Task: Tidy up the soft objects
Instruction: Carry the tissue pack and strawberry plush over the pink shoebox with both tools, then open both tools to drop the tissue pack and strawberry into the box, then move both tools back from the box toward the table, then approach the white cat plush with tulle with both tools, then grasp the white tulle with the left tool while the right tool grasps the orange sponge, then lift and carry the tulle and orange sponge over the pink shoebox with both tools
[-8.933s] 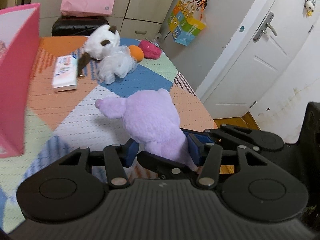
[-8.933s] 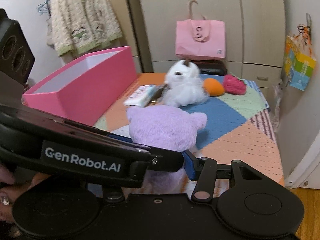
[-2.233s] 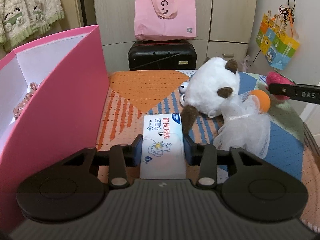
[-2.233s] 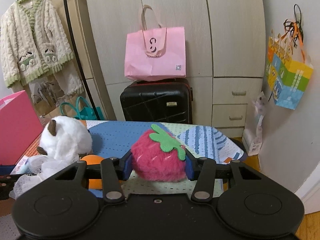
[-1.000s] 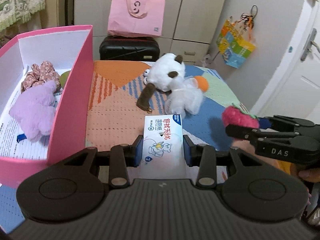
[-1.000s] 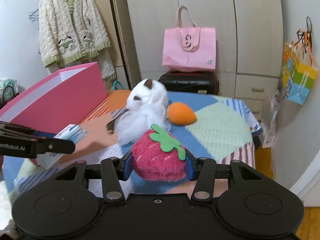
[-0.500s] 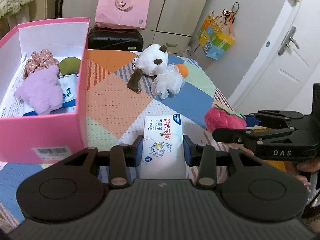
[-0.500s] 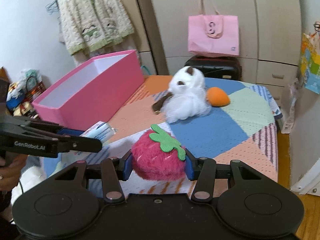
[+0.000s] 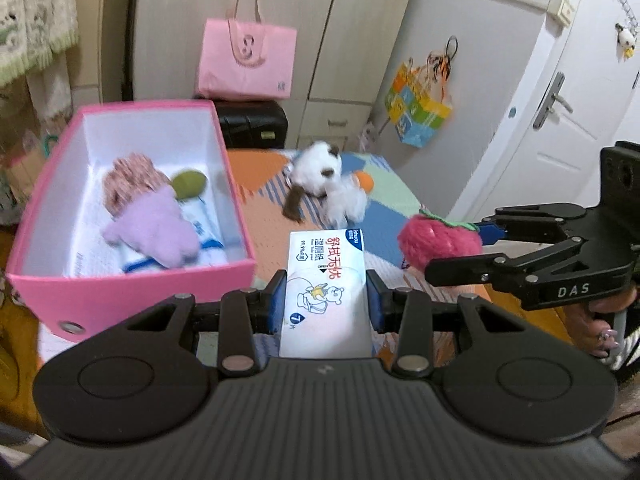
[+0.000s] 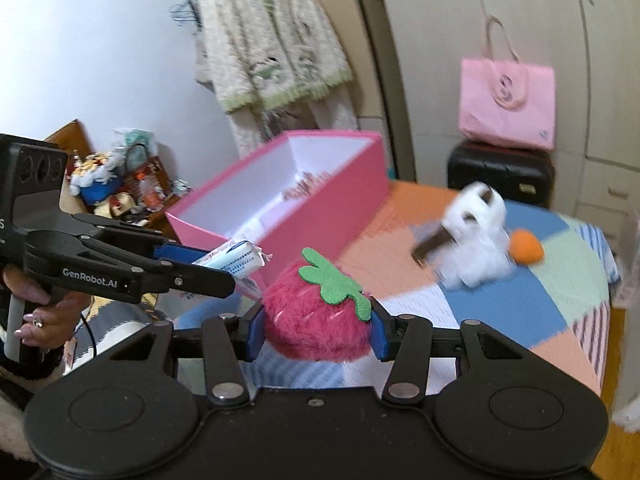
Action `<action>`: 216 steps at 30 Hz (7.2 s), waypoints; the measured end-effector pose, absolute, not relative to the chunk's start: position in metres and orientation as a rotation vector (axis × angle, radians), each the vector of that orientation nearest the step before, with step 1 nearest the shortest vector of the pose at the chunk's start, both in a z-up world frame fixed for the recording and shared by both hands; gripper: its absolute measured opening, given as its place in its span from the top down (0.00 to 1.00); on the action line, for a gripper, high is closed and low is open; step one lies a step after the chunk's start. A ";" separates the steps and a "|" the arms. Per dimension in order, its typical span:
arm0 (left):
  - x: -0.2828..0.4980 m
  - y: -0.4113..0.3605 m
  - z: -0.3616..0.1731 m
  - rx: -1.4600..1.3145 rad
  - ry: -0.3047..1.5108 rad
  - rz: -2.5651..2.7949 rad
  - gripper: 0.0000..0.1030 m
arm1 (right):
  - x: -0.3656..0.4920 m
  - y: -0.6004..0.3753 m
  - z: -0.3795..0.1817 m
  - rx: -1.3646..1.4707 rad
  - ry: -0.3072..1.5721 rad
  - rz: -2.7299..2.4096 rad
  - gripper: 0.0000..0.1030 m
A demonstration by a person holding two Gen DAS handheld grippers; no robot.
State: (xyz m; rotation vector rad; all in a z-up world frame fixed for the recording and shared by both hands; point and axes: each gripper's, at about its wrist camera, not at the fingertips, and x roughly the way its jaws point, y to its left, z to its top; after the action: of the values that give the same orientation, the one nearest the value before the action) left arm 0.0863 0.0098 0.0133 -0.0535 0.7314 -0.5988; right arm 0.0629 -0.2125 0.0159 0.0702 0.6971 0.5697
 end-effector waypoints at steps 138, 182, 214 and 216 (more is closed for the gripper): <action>0.203 -0.148 -0.040 0.122 0.606 -0.550 0.29 | 0.174 -0.342 -0.006 0.041 0.551 0.327 0.26; 0.258 -0.184 -0.124 0.004 0.716 -0.463 0.64 | 0.236 -0.332 -0.107 0.107 0.673 0.305 0.50; 0.181 -0.125 -0.106 -0.110 0.864 -0.614 0.64 | 0.130 -0.298 -0.090 0.099 0.702 0.221 0.50; 0.174 -0.121 -0.104 -0.109 0.882 -0.633 0.64 | 0.124 -0.295 -0.087 0.102 0.711 0.227 0.50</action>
State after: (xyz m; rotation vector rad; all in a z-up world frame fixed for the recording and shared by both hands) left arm 0.1744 -0.1206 -0.1038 -0.1088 0.8824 -0.6335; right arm 0.1242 -0.2951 -0.0872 0.1022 0.7112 0.2273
